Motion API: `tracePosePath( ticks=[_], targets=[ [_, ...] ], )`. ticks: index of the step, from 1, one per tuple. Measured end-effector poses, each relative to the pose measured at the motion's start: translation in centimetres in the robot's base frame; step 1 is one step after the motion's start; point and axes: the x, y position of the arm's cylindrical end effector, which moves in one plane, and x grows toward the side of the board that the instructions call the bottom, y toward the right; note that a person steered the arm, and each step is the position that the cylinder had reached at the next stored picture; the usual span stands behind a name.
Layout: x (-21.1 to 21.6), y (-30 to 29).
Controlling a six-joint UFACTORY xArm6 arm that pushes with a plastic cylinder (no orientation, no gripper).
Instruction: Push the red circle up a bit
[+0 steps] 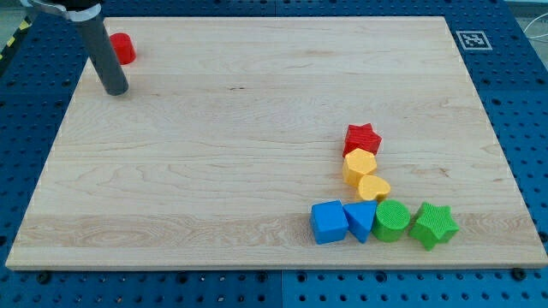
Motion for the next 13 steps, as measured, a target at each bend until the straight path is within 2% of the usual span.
tracePosePath(
  ticks=[3,5,9,11,13],
  targets=[
    [-1.4,-2.7],
    [-3.6,-2.7],
    [-5.0,-2.7],
    [-8.1,-2.7],
    [-8.4,-3.0]
  ],
)
